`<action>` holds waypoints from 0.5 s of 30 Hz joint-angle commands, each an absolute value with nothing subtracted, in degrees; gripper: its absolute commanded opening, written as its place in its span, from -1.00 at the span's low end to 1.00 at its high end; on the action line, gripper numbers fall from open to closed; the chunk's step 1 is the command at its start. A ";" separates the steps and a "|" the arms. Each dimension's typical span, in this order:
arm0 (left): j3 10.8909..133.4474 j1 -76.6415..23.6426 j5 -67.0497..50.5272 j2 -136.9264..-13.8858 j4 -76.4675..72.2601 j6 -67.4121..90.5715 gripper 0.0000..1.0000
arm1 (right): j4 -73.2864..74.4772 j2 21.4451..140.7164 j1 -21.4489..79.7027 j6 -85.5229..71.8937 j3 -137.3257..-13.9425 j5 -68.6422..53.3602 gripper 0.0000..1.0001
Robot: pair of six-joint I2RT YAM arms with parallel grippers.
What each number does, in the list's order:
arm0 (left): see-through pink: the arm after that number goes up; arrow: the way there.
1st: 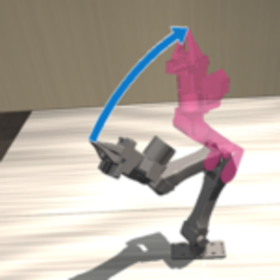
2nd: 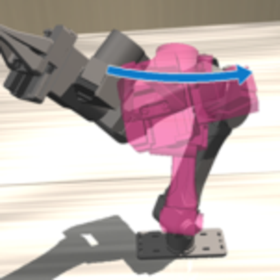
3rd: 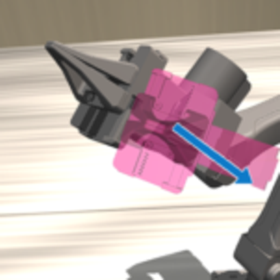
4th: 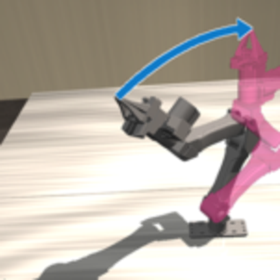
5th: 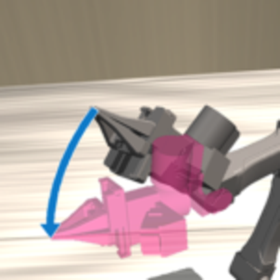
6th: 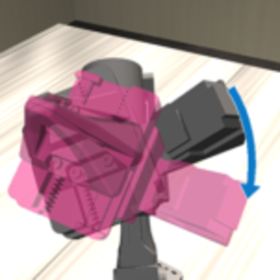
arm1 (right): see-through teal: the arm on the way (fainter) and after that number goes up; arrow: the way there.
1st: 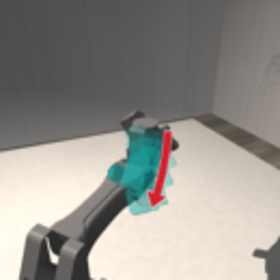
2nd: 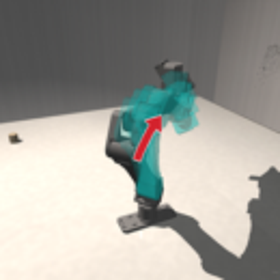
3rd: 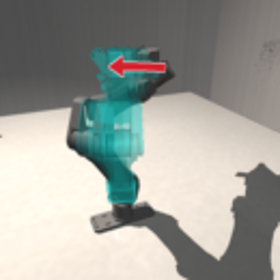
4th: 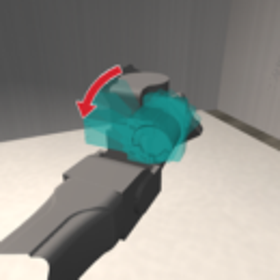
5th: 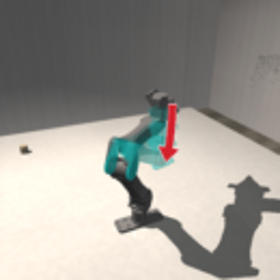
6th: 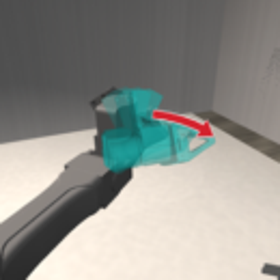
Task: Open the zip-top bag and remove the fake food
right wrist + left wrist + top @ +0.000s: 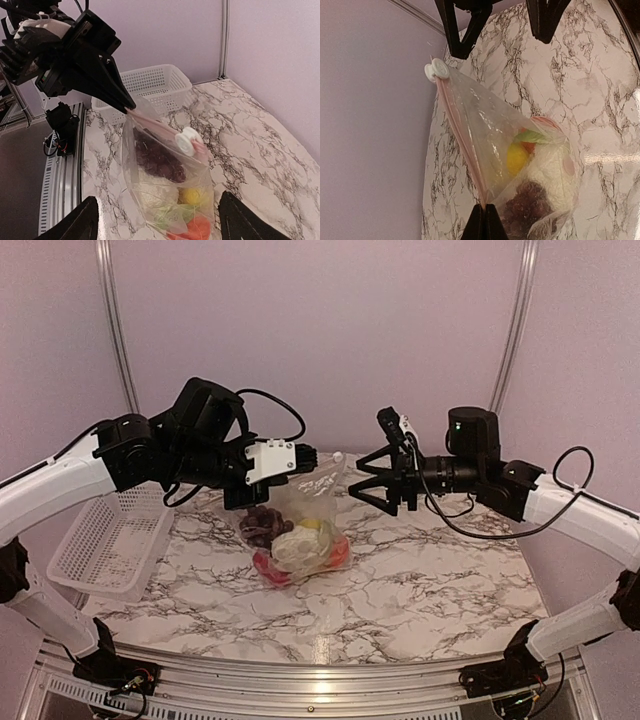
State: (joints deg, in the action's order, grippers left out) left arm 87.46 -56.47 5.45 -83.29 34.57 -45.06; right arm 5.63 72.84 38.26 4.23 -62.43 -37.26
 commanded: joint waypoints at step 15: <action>82.43 -61.53 6.38 -80.64 22.97 -51.60 -1.00 | 4.29 75.53 39.56 9.71 -61.96 -38.03 -0.12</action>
